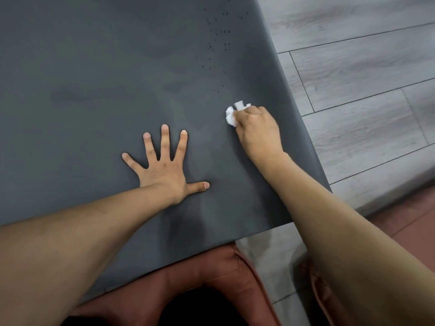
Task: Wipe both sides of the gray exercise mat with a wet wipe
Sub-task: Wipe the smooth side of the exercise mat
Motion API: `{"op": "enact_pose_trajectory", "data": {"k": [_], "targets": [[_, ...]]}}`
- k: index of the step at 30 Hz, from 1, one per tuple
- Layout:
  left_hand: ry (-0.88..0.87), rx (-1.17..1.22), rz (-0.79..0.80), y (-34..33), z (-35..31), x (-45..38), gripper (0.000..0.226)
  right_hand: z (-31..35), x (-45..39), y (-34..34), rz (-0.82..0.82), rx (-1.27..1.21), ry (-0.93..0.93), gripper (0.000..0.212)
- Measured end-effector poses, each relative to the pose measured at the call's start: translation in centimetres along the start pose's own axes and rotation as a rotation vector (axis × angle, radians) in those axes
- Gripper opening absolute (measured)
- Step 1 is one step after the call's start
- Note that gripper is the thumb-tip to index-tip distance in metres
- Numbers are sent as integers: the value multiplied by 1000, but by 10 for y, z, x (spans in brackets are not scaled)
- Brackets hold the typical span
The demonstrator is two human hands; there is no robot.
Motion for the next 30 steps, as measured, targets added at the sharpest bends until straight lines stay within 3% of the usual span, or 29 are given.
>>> {"op": "enact_pose_trajectory", "data": {"k": [4,6,11,15,18,20,22,25,27,30], "targets": [[0,5,-1,-1,1,-1,133,81,40,-3,45,-141,339,15],[8,-1,7,0,3,0,133,66,43,7,13,-34,406,21],[10,-32,-2,0,3,1,133,-122,21,17,57,180,-204,23],[10,-73,-66,12,-2,7,129,-111,28,4,-7,98,-338,27],[-255,-145,-245,17,-47,36,90,-114,32,4,-14,113,-361,29],[-391,-142,-204,1,-70,53,78,-110,36,5,-25,81,-416,28],[-388,-50,-138,-5,-70,55,76,-77,43,5,-50,27,-360,23],[-366,53,-100,-12,-52,57,114,25,68,-4,-68,-162,-73,24],[-264,42,-153,-18,-31,63,126,82,85,-8,-6,-275,72,26],[-90,52,-179,-29,-1,73,131,64,80,-3,-13,-208,185,29]]}}
Point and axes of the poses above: each hand's wrist, its own x-axis away from the middle knuckle, its own y-axis out of the back of the hand, z = x × y, the point moved 10 cm from there along -x, towards the middle knuckle, and after that the axes turned 2 degrees about y, right-handed, at the moved point
